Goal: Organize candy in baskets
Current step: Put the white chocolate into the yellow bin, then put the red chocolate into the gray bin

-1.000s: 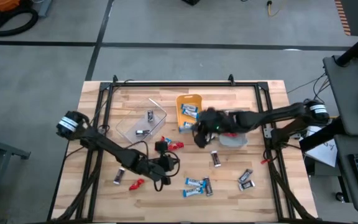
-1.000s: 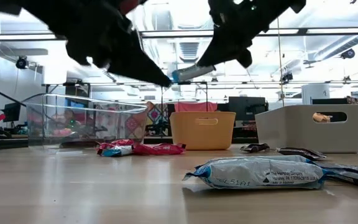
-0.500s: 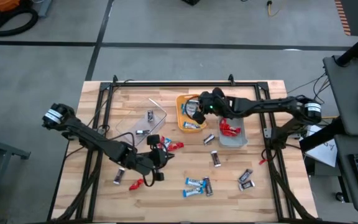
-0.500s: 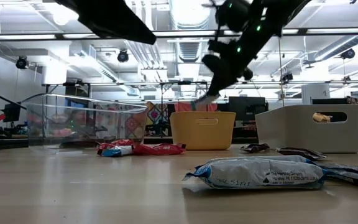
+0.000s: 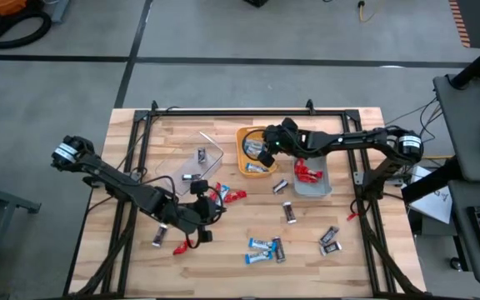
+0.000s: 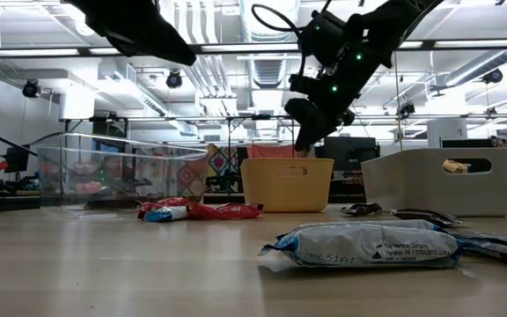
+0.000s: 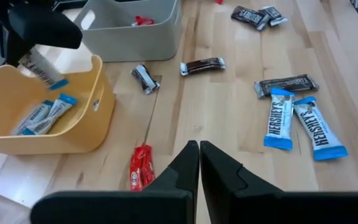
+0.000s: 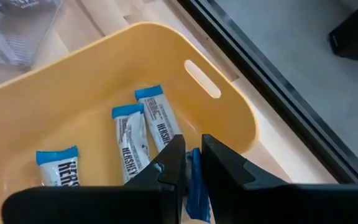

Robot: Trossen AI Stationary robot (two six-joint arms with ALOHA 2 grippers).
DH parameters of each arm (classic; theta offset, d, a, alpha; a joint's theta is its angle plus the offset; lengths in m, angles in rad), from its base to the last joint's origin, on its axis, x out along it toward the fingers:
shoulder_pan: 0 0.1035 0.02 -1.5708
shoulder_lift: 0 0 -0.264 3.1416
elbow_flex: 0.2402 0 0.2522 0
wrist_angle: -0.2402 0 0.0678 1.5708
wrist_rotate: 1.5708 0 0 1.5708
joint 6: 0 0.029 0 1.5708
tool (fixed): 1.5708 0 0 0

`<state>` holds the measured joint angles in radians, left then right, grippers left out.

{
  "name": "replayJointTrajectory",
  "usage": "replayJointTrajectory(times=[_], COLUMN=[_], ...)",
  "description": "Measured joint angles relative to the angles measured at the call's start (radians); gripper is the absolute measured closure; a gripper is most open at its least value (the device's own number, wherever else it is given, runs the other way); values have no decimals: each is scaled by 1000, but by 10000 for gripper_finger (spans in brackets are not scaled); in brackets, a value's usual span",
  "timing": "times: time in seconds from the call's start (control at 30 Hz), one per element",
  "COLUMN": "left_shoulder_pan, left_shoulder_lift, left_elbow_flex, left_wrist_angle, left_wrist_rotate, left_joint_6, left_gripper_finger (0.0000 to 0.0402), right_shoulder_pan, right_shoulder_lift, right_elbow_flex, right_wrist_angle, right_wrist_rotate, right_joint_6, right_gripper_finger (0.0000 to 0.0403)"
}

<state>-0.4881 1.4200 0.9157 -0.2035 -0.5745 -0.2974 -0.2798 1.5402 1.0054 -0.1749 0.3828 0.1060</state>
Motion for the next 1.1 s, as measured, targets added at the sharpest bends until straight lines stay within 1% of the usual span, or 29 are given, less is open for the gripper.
replayJointTrajectory(times=[0.17,0.3,0.5,0.67,0.73,0.9,1.1], left_shoulder_pan=[0,1,1,3,6,21,65], left_shoulder_lift=[8,29,45,61,76,130,232], left_elbow_flex=[0,0,0,0,0,0,0], left_wrist_angle=[1,1,5,13,24,45,101], left_wrist_rotate=[-1,-8,-16,-20,-20,-20,-21], left_joint_6=[0,0,0,-11,-22,-27,-27], left_gripper_finger=[402,402,402,396,386,350,299], right_shoulder_pan=[0,0,0,3,9,43,136], right_shoulder_lift=[-4,-12,-14,-38,-62,-160,-295], right_elbow_flex=[0,0,0,0,0,0,0], right_wrist_angle=[0,1,1,-7,-14,-34,-43], right_wrist_rotate=[-4,-44,-74,-77,-84,-181,-192], right_joint_6=[-12,-16,4,17,36,43,44], right_gripper_finger=[354,354,353,353,353,353,353])
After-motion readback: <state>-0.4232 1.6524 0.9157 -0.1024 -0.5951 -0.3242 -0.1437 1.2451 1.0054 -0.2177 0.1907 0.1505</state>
